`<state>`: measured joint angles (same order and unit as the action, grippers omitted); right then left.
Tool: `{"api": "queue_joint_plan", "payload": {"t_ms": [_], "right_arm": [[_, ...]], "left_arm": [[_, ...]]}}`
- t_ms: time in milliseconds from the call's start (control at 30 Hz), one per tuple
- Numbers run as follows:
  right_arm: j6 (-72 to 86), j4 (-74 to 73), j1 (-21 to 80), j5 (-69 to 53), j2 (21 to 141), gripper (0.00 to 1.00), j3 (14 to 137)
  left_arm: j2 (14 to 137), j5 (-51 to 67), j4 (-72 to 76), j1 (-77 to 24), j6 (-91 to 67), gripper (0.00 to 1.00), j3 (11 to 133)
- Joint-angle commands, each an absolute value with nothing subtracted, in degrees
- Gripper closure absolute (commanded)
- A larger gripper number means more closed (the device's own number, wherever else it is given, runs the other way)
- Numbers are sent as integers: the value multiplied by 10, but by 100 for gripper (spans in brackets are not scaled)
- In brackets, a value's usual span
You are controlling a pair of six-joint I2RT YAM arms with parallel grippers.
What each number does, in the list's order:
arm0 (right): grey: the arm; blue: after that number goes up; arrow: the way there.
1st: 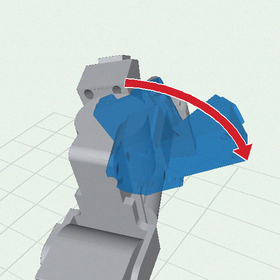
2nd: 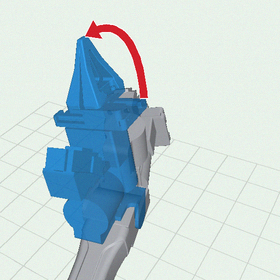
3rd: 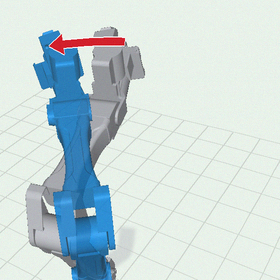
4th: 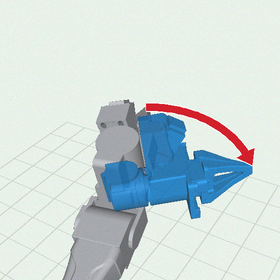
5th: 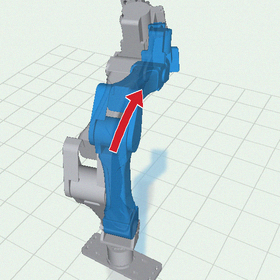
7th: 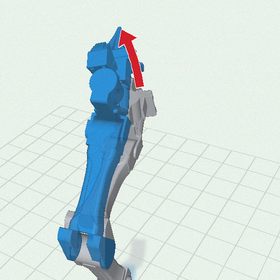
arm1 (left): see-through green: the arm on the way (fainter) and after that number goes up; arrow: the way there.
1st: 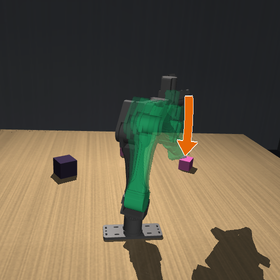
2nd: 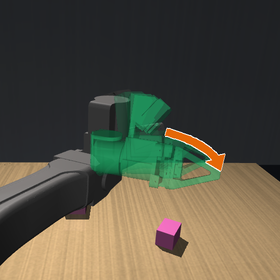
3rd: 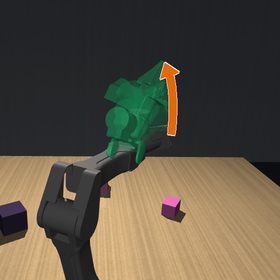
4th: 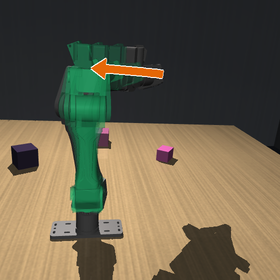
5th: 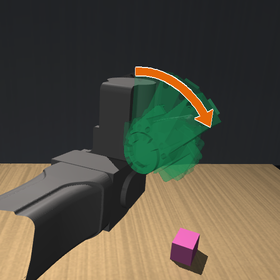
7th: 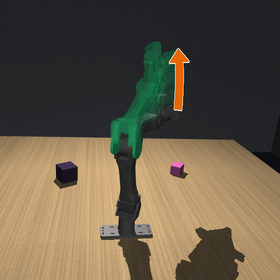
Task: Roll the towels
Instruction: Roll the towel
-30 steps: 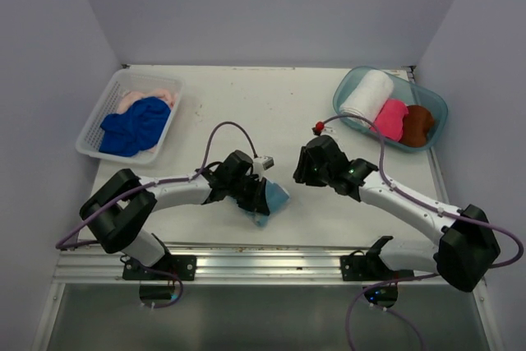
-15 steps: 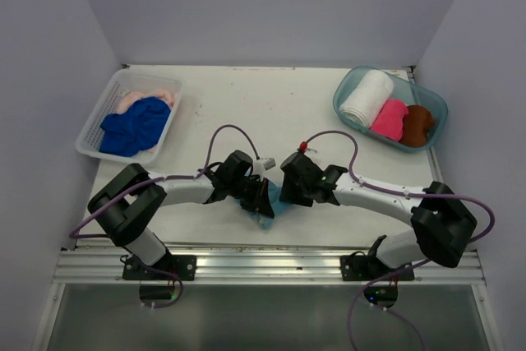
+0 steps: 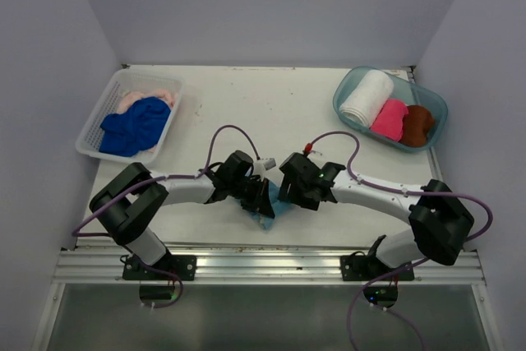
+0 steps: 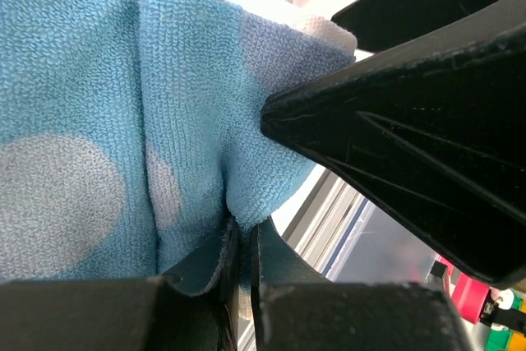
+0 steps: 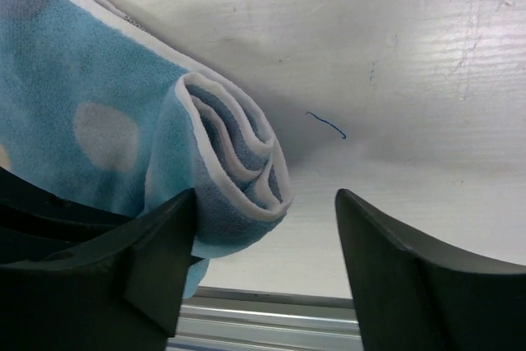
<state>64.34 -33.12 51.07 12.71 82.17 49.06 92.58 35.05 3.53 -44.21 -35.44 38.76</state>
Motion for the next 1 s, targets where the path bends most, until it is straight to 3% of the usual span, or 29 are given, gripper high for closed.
{"api": "queue_joint_plan", "payload": {"t_ms": [0, 167, 267, 300, 367, 400, 533, 800, 867, 900, 967], "right_arm": [[681, -319, 518, 128, 827, 32, 497], [692, -294, 520, 128, 858, 39, 504], [699, -289, 519, 128, 876, 50, 510], [702, -288, 519, 128, 884, 61, 510], [708, -287, 519, 134, 886, 71, 512], [709, -290, 519, 138, 886, 82, 514], [710, -315, 519, 156, 892, 100, 529], [711, -353, 520, 192, 883, 100, 544], [698, -342, 519, 192, 868, 84, 542], [693, -338, 519, 195, 863, 67, 543], [679, -325, 518, 201, 840, 45, 538]], "left_arm": [[934, 356, 57, -439, -359, 100, 399], [934, 358, 58, -439, -359, 100, 400], [930, 362, 58, -438, -359, 100, 401], [927, 365, 56, -437, -359, 100, 400], [919, 374, 56, -432, -359, 100, 396], [917, 379, 56, -431, -359, 100, 396], [910, 396, 53, -425, -359, 100, 389], [918, 417, 88, -416, -379, 100, 368], [923, 424, 124, -413, -402, 100, 358], [926, 425, 138, -412, -413, 100, 356], [939, 439, 197, -410, -454, 100, 345]]}}
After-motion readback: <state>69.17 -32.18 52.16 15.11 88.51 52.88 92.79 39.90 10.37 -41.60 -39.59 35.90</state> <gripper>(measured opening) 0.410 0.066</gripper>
